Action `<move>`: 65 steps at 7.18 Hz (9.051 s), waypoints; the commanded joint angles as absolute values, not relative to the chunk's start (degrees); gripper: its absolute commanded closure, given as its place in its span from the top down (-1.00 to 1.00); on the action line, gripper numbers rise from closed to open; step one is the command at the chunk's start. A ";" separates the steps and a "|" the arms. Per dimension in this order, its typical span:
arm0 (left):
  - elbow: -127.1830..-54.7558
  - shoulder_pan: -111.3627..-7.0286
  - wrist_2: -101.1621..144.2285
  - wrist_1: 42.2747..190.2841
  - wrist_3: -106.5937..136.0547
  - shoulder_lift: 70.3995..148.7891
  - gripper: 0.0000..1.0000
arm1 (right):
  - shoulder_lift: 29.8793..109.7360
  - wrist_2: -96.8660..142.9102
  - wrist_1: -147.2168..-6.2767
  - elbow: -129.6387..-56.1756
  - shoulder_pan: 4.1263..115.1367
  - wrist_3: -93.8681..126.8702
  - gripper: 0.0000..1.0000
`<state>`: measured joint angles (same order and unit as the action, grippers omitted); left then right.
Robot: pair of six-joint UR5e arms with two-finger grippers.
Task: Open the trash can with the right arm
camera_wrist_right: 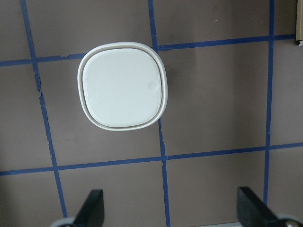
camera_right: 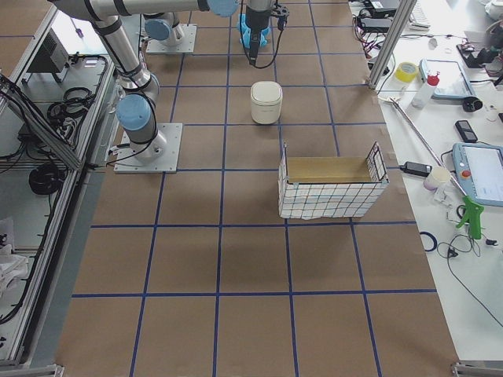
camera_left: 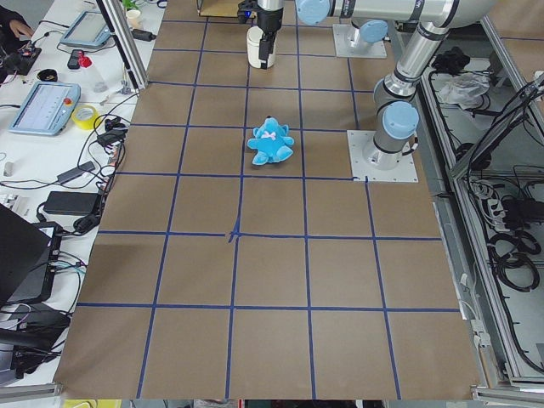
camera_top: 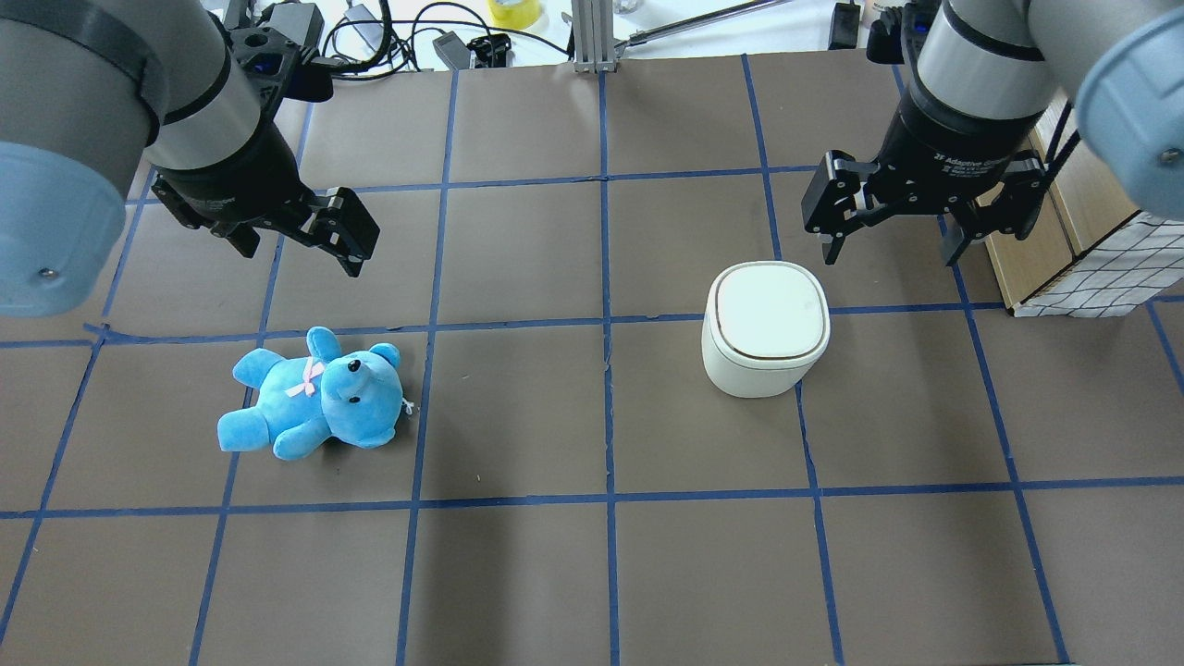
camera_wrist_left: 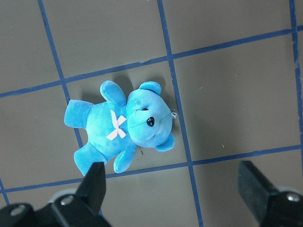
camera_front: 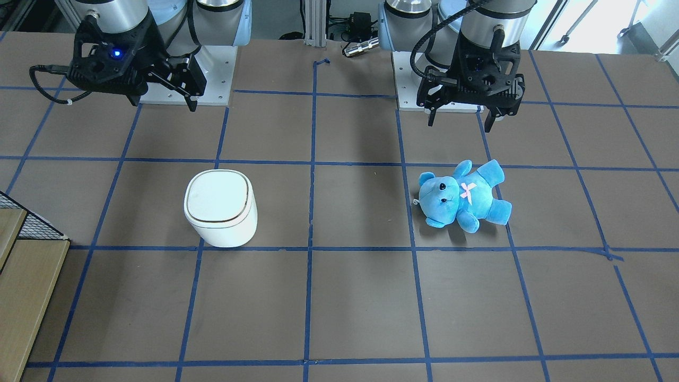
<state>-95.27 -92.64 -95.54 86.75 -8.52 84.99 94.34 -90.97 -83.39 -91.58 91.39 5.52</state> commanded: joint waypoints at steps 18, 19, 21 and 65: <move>-95.27 -92.64 -95.54 86.75 -8.53 84.99 1.00 | 94.13 -90.88 -84.98 -91.32 91.41 5.27 1.00; -95.27 -92.64 -95.54 86.75 -8.53 84.99 1.00 | 94.04 -91.05 -85.43 -91.41 91.41 4.93 1.00; -95.27 -92.64 -95.54 86.75 -8.53 84.99 1.00 | 93.87 -90.97 -85.61 -91.41 91.41 4.48 1.00; -95.27 -92.64 -95.54 86.75 -8.53 84.99 1.00 | 91.23 -89.30 -88.34 -88.59 91.41 5.36 1.00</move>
